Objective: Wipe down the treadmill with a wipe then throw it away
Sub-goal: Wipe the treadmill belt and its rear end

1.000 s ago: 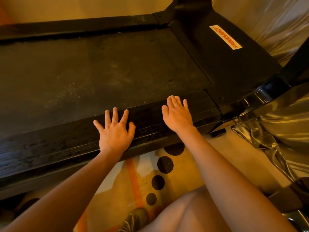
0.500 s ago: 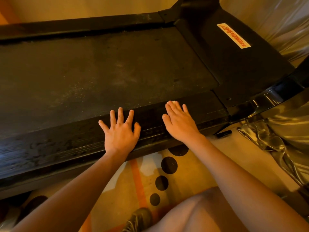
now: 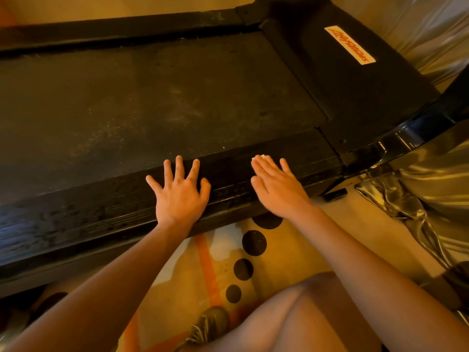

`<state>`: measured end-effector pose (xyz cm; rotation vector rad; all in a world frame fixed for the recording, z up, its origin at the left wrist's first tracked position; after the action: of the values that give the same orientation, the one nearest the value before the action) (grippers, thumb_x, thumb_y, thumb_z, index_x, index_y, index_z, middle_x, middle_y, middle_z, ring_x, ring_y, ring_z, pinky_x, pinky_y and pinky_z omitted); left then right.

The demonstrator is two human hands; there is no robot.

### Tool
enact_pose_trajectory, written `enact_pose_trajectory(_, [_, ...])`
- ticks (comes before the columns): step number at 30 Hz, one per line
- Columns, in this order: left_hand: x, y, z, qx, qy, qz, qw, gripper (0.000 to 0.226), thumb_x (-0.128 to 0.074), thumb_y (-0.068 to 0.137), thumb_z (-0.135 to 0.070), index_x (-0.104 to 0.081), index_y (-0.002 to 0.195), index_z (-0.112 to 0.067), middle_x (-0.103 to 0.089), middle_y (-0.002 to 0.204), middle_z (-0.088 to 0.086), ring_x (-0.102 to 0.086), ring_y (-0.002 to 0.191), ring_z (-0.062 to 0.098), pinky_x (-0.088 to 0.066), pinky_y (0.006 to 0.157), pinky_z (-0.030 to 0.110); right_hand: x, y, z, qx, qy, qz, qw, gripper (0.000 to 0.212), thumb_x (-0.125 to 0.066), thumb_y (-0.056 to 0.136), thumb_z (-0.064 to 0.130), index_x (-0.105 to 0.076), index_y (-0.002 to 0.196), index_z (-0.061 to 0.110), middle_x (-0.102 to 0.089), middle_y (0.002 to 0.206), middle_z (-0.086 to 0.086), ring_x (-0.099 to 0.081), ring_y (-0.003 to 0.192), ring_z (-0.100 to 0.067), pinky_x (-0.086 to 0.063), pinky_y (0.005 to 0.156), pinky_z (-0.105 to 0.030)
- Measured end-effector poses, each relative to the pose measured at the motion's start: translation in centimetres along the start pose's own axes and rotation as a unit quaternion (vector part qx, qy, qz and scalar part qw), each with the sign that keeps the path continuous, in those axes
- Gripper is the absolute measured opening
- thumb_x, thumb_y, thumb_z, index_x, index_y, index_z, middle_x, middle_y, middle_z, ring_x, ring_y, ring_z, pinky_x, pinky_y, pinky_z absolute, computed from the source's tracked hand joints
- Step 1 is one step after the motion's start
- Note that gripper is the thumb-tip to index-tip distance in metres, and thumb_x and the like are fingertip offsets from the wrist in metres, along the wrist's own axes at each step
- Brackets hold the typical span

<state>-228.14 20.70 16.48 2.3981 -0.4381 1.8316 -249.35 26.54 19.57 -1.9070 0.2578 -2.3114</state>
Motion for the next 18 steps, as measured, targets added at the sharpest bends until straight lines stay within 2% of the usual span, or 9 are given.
enact_pose_trajectory(7, [0.2, -0.2, 0.2, 0.005, 0.003, 0.004, 1.0, 0.063, -0.017, 0.105, -0.056, -0.01, 0.163, -0.034, -0.003, 0.172, 0.009, 0.005, 0.157, 0.035, -0.002, 0.118, 0.073, -1.2, -3.9, -0.3, 0.0, -0.026, 0.007, 1.0, 0.06, -0.006, 0.108, 0.049, 0.003, 0.163, 0.025, 0.012, 0.17, 0.01, 0.02, 0.154, -0.006, 0.014, 0.124, -0.032])
enact_pose_trajectory(14, [0.2, -0.2, -0.1, -0.004, 0.002, 0.005, 1.0, 0.063, -0.017, 0.105, -0.056, -0.01, 0.163, -0.033, -0.003, 0.172, 0.009, 0.005, 0.157, 0.035, -0.003, 0.119, 0.073, 0.3, 2.7, -1.3, -0.047, -0.002, 0.014, 0.999, 0.059, -0.008, 0.111, 0.046, 0.0, 0.164, 0.022, 0.007, 0.172, 0.004, 0.013, 0.156, -0.011, 0.014, 0.12, -0.033])
enact_pose_trajectory(18, [-0.1, -0.1, 0.0, -0.009, 0.005, 0.006, 1.0, 0.064, -0.015, 0.105, -0.056, -0.01, 0.163, -0.032, -0.003, 0.172, 0.01, 0.005, 0.157, 0.036, -0.003, 0.119, 0.073, -0.7, -2.6, -1.6, -0.037, 0.012, -0.004, 0.999, 0.06, -0.004, 0.108, 0.05, 0.003, 0.163, 0.026, 0.011, 0.171, 0.01, 0.019, 0.154, -0.006, 0.016, 0.122, -0.032])
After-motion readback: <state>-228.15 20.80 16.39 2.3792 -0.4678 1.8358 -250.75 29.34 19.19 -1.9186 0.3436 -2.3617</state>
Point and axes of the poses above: each hand's wrist, its own y-axis towards the middle knuckle, its own x-axis out of the back of the hand, z = x × y, the point moved 7 cm from there along y, towards the middle knuckle
